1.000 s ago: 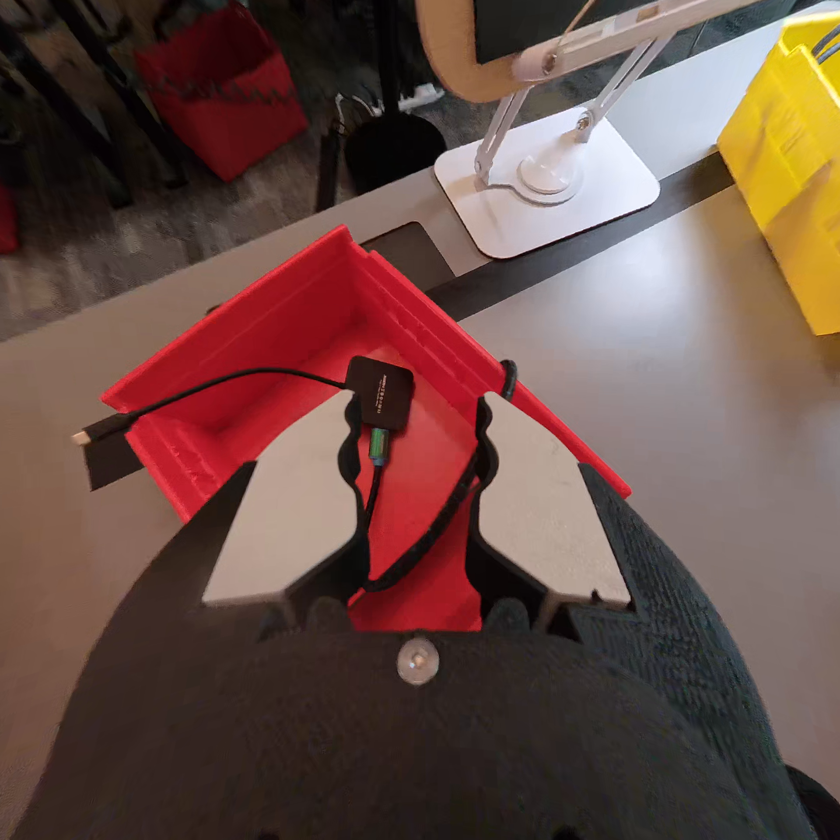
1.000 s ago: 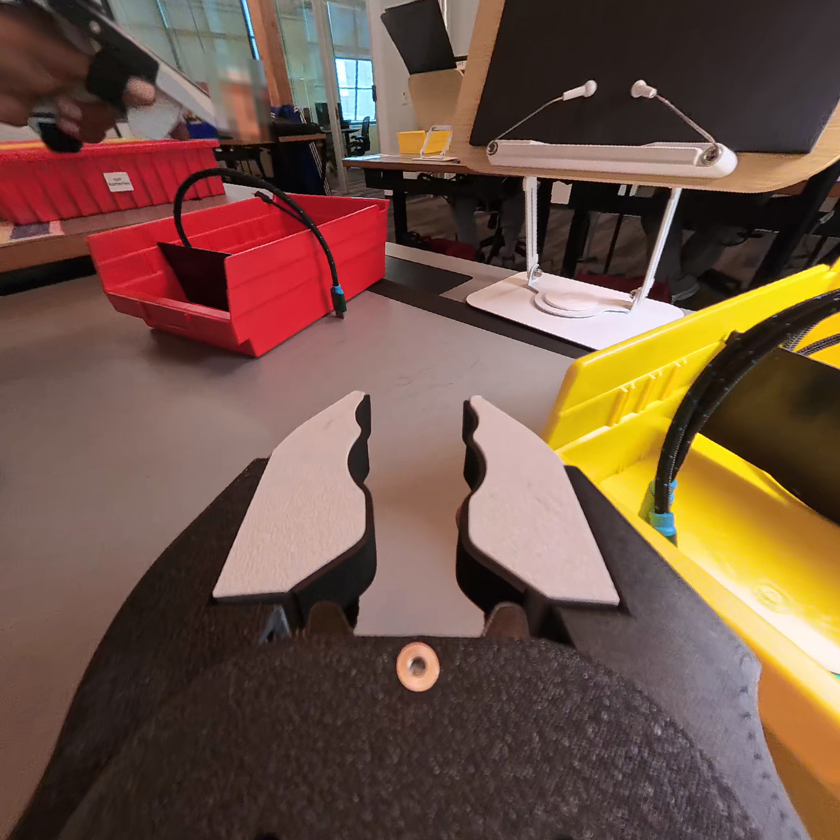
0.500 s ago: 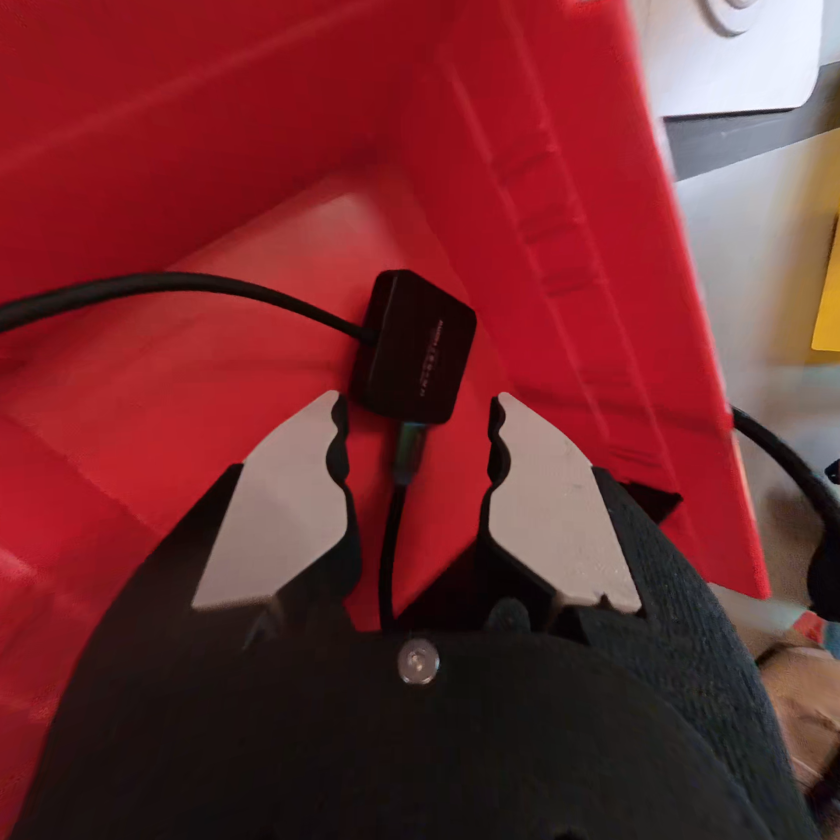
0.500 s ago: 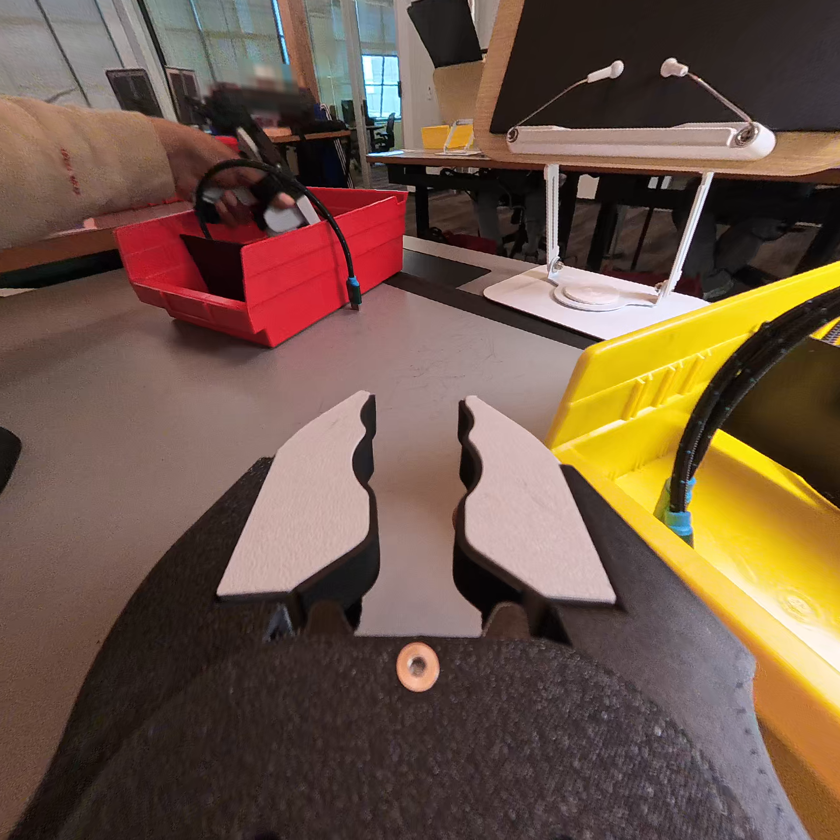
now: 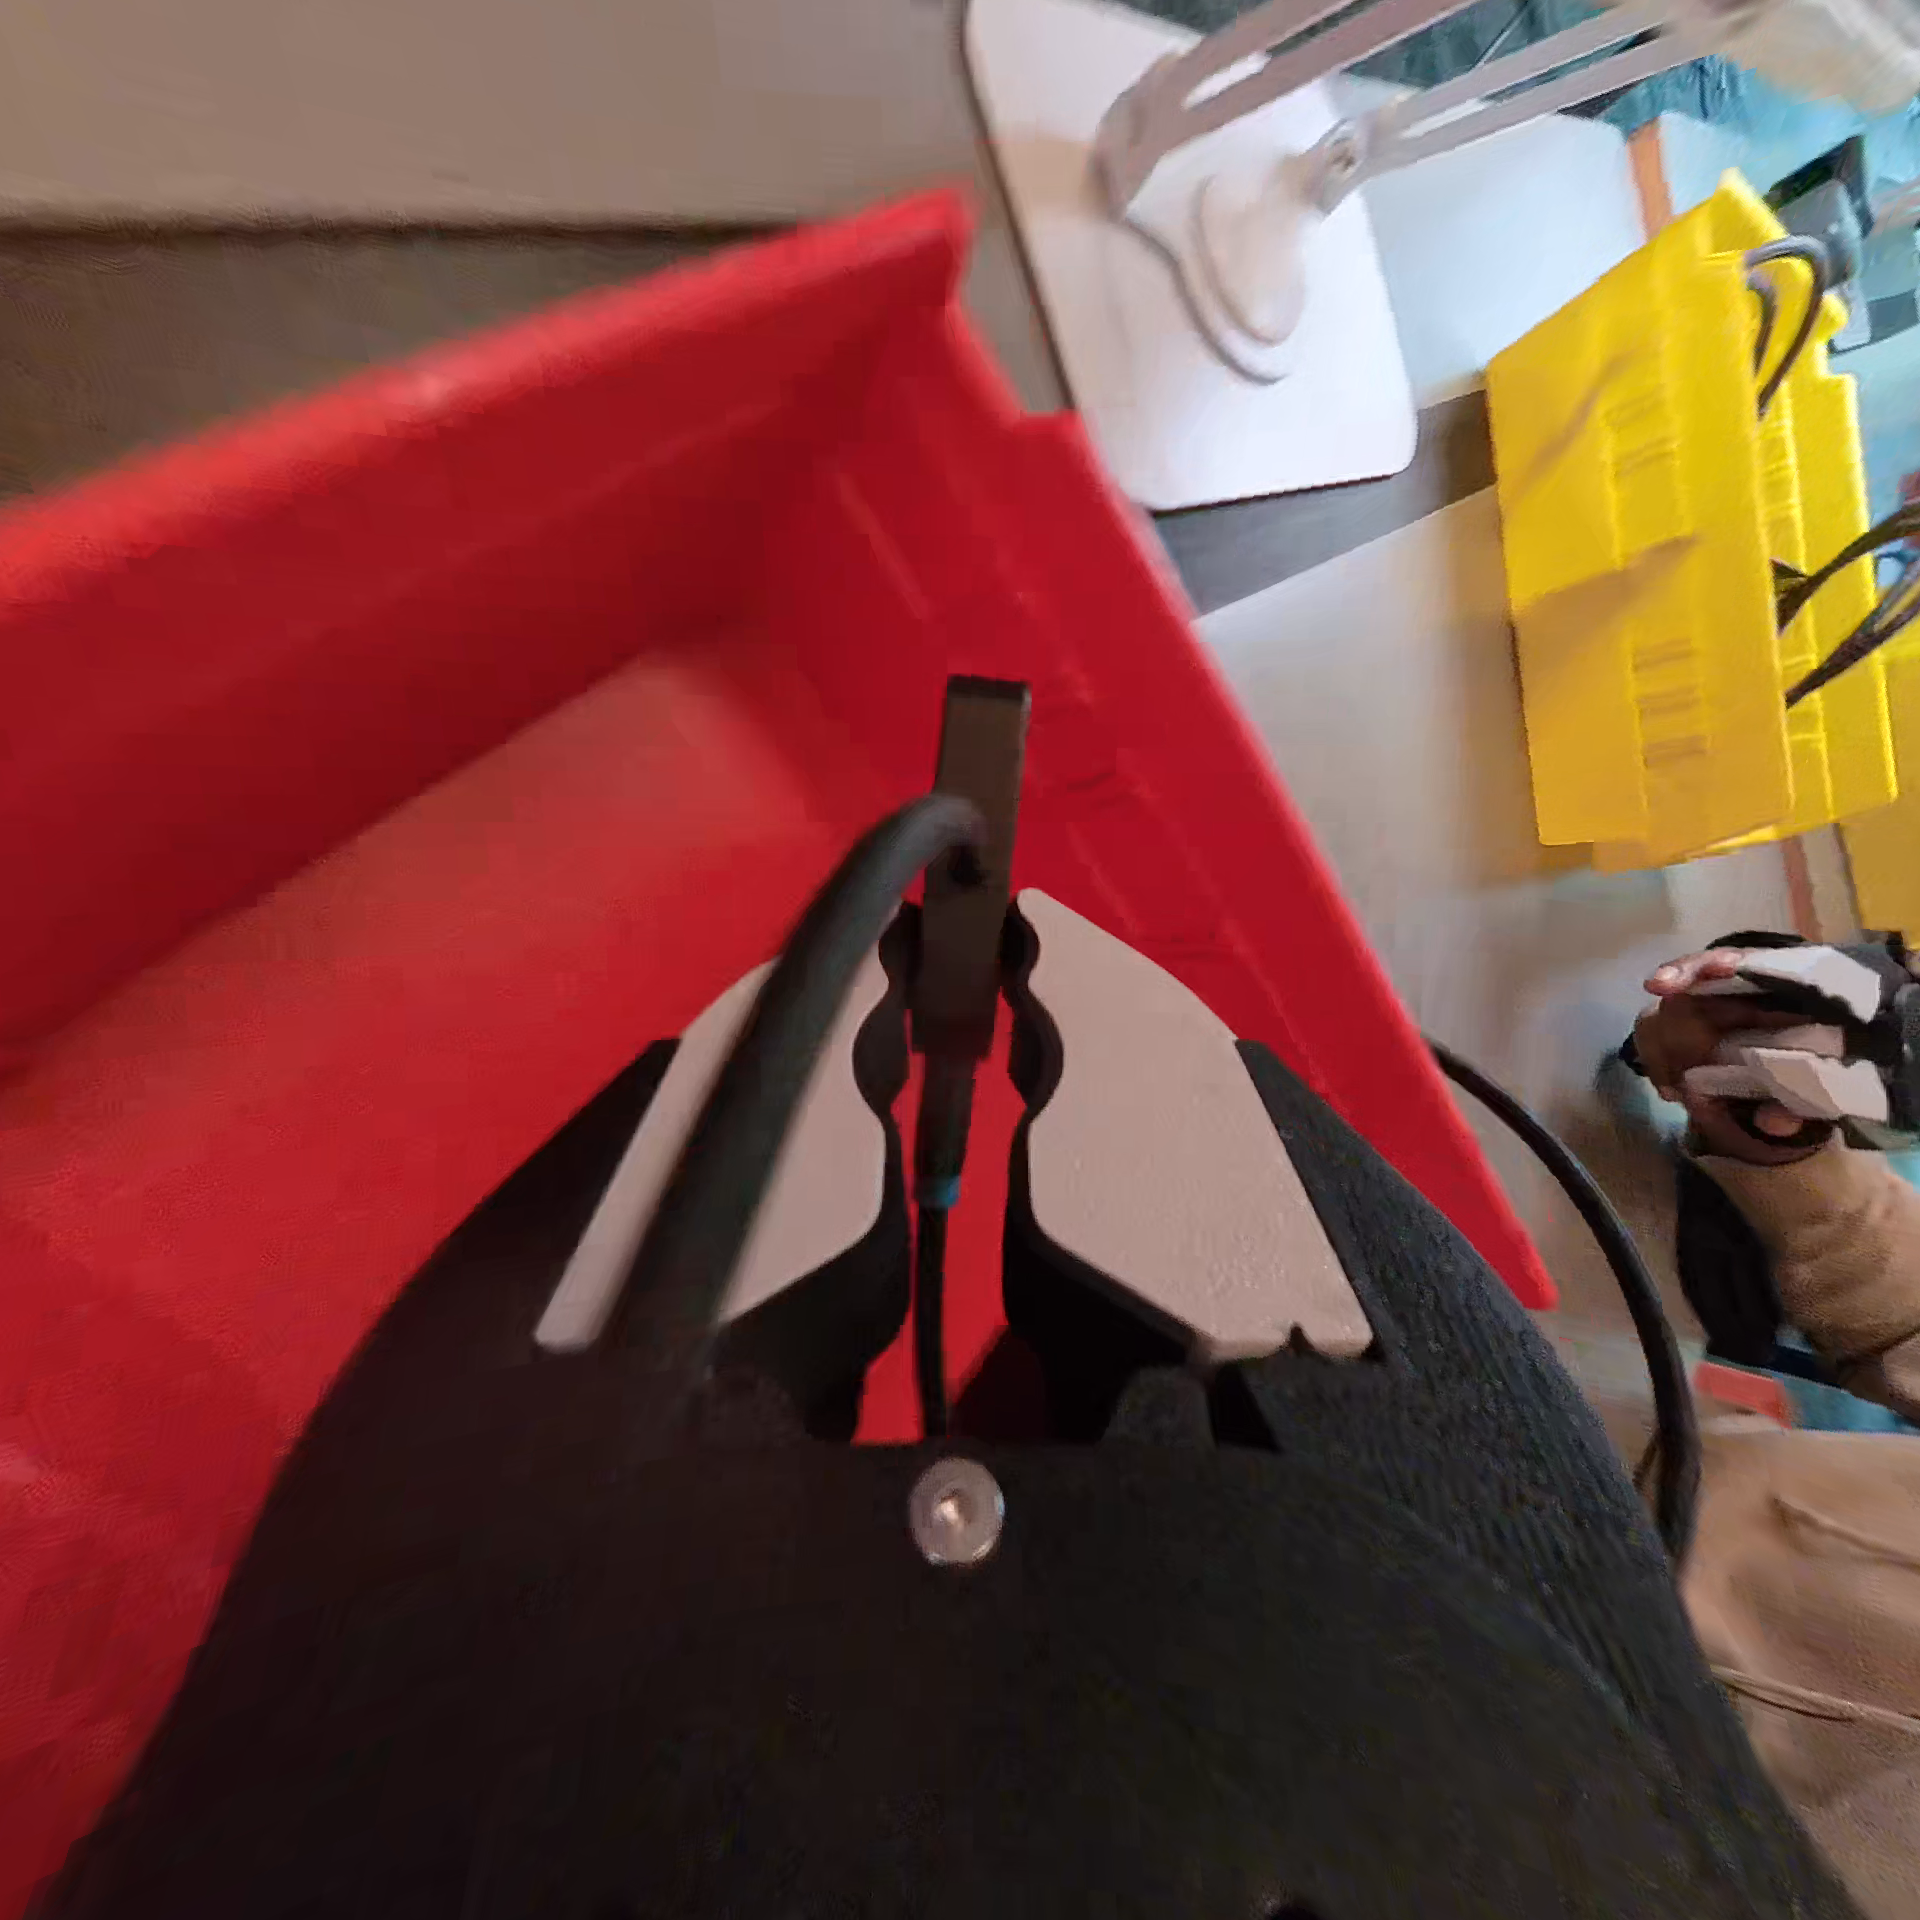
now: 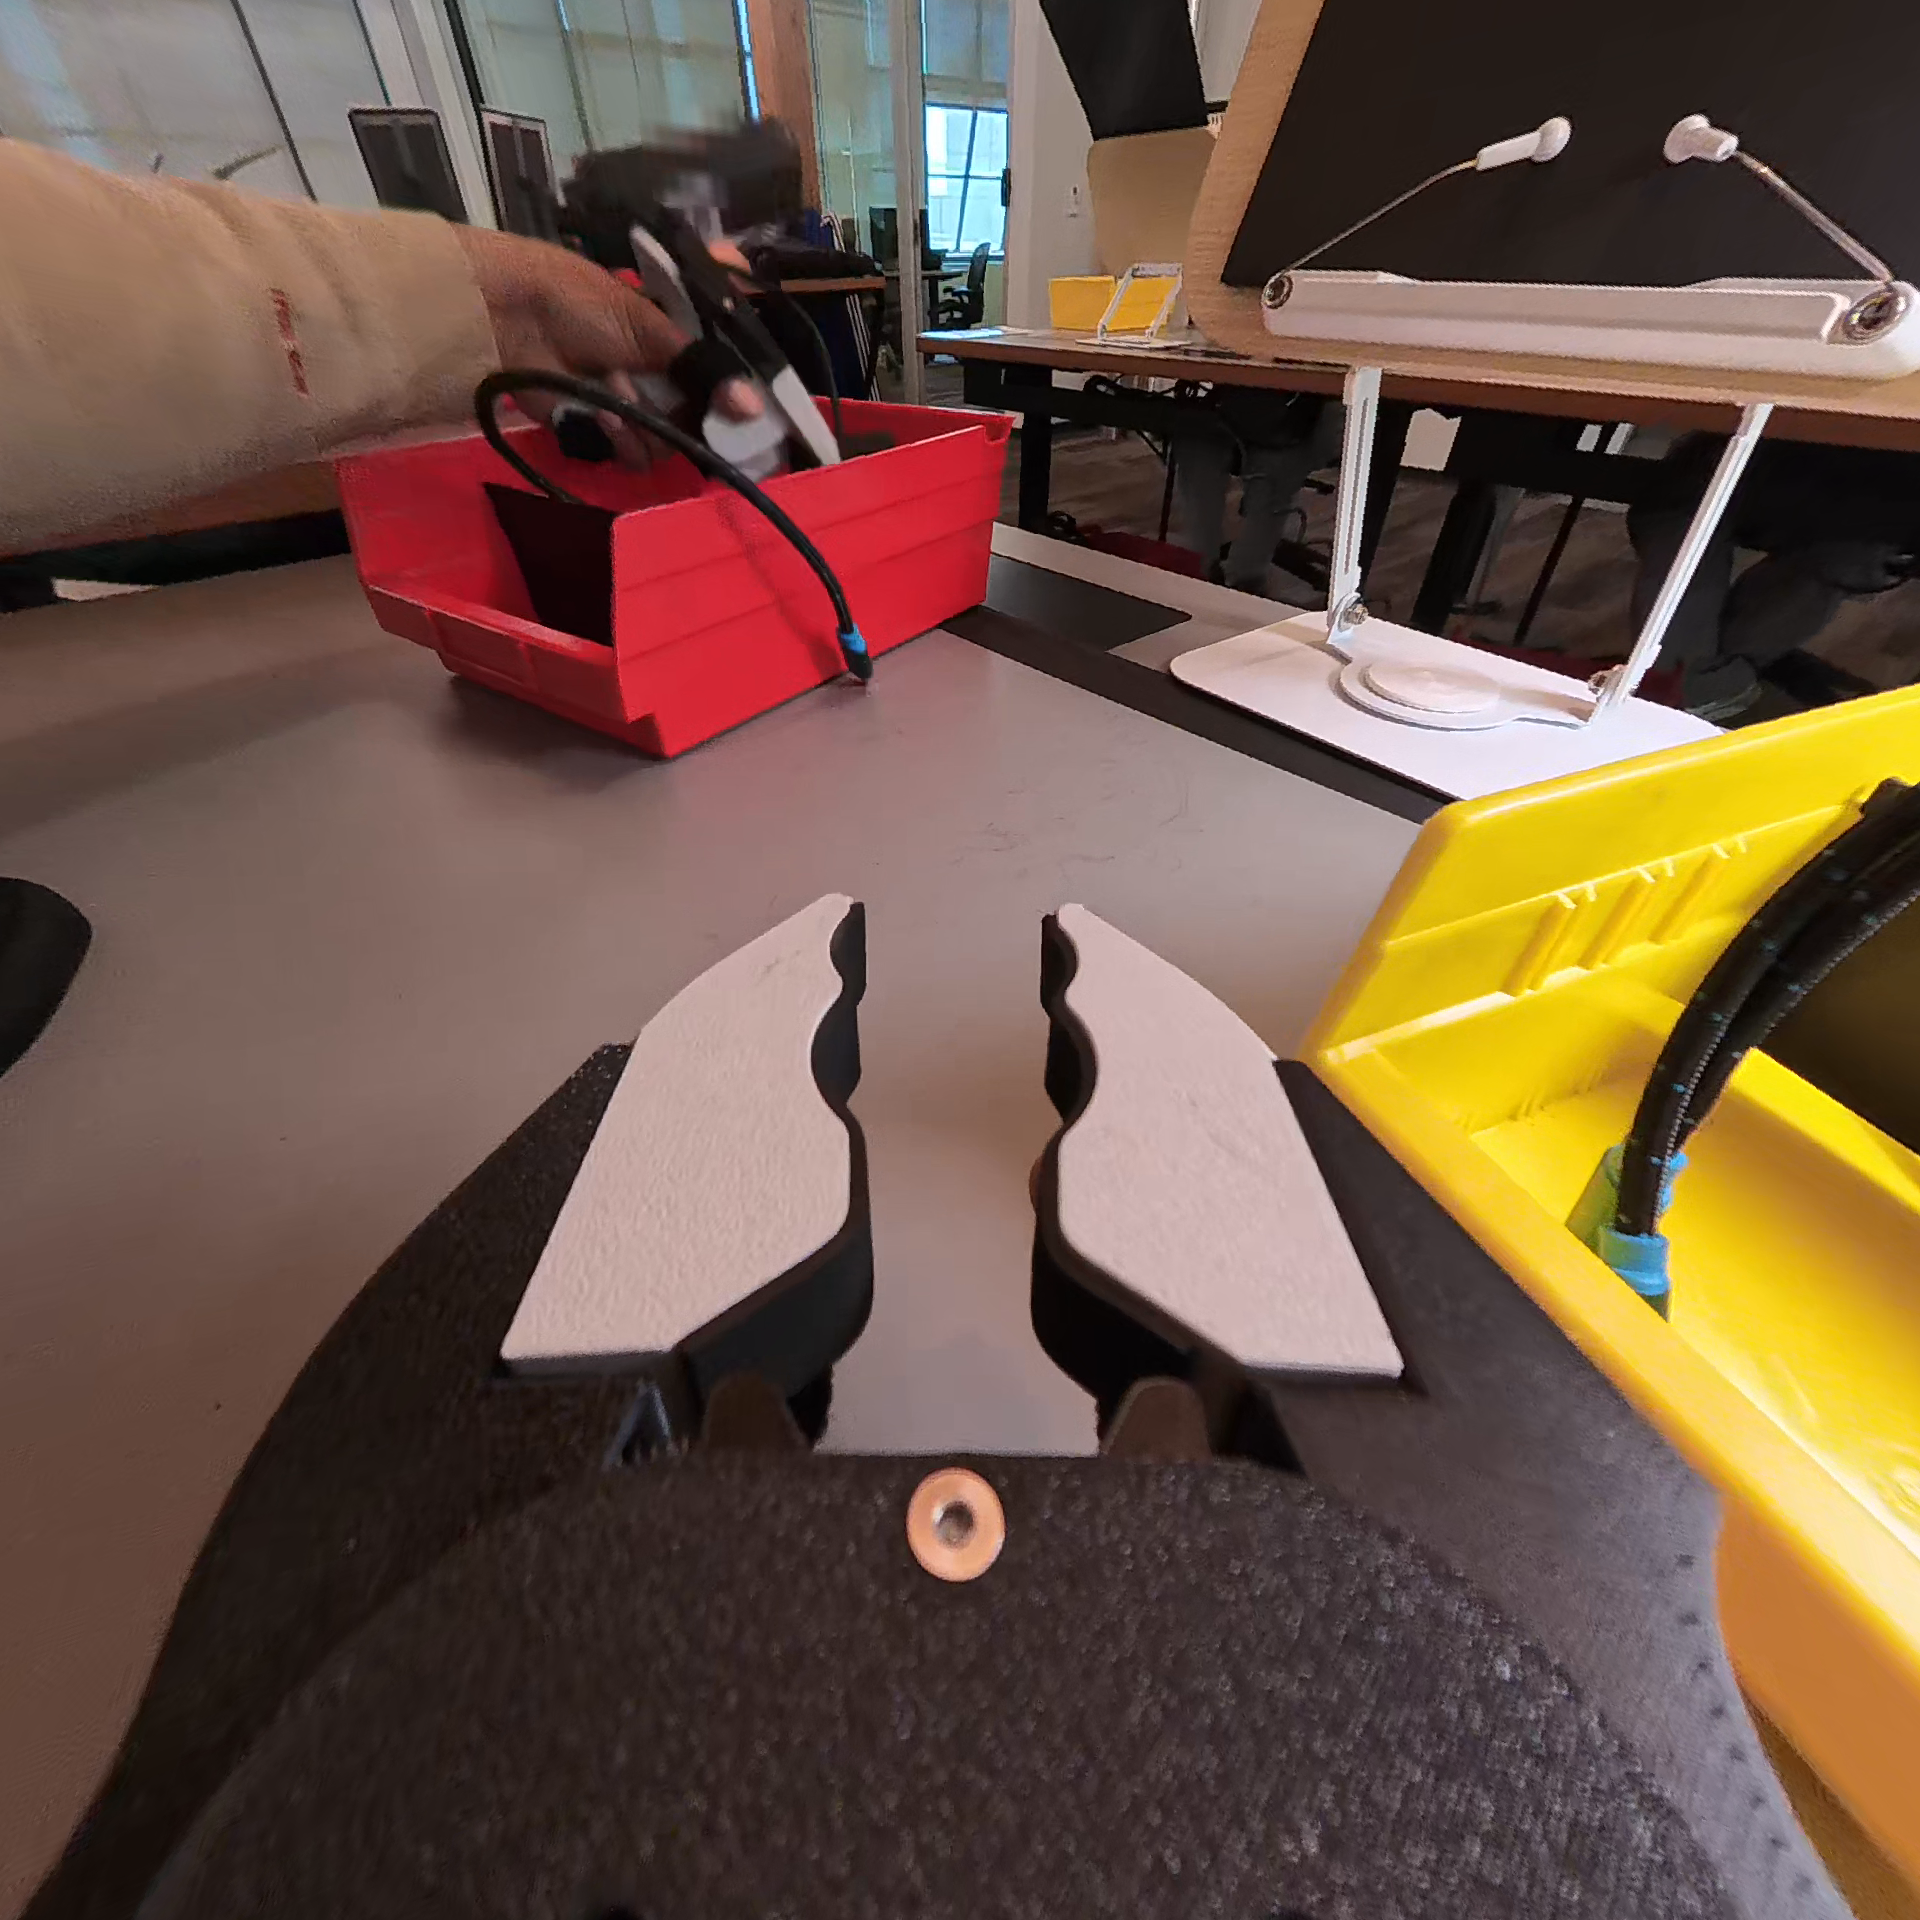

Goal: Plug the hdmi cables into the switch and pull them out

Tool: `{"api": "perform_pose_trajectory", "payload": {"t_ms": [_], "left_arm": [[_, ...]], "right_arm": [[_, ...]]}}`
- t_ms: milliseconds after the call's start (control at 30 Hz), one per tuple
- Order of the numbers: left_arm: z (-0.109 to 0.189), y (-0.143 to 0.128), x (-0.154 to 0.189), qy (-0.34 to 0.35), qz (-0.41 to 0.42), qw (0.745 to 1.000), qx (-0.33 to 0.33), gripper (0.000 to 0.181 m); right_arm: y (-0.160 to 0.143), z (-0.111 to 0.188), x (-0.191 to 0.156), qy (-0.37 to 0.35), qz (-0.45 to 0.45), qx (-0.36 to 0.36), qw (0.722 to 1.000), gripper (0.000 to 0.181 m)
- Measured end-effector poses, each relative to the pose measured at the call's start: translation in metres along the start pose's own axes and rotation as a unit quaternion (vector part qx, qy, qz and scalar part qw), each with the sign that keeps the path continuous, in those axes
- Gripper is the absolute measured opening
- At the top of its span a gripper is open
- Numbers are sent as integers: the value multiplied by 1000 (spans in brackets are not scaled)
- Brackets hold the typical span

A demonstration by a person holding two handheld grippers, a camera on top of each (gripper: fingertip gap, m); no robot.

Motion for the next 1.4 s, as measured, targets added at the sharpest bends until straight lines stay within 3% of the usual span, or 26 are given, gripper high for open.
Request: {"api": "perform_pose_trajectory", "payload": {"t_ms": [200, 333, 400, 500, 600, 733, 867, 933, 1000, 1033, 1100, 1233, 1300, 1400], "left_arm": [[72, 23, 74, 45, -124, 987, 91, 15], [111, 21, 145, 25, -205, 967, 153, 15], [121, 13, 184, 5, -247, 952, 180, 15], [126, -6, 242, -43, -300, 926, 224, 15], [110, -35, 292, -104, -352, 897, 246, 15], [65, -85, 337, -207, -387, 868, 232, 15], [20, -125, 364, -295, -402, 836, 226, 15], [5, -131, 372, -330, -393, 826, 233, 15], [-5, -132, 377, -363, -377, 819, 235, 15], [-9, -131, 377, -378, -365, 816, 239, 15], [-16, -129, 373, -401, -329, 826, 223, 18], [-32, -136, 351, -358, -320, 865, 142, 32], [-33, -146, 348, -346, -346, 868, 90, 31], [-23, -158, 362, -314, -411, 852, 80, 28]], "right_arm": [[4, 0, -5, 1, 10, 5, 1000, 30], [18, 1, -7, 5, 22, 26, 999, 30], [40, 1, -5, 12, 19, 57, 998, 30], [98, 9, -1, 14, 24, 127, 992, 30], [170, 27, 1, 20, 25, 207, 978, 27], [220, 35, -5, 100, 39, 183, 977, 27], [200, 22, -5, 145, 73, 115, 980, 38], [178, 15, -13, 234, 55, 86, 967, 46], [168, 11, -15, 277, 27, 101, 955, 33], [168, 10, -13, 280, 28, 114, 953, 15], [170, 12, -9, 279, 27, 110, 954, 14], [172, 32, 10, 264, 45, 87, 960, 14], [174, 47, 26, 233, 53, 75, 968, 14], [170, 66, 44, 183, 80, 37, 979, 14]]}}
Point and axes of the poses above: each gripper's, where its closed fingertips meet, z back along the fingers, y out of its top, x = y × z across the jaws, the point moved 6 cm from there along z, back along the fingers, and after that the axes turned 5 degrees about z, right-handed, at the moved point
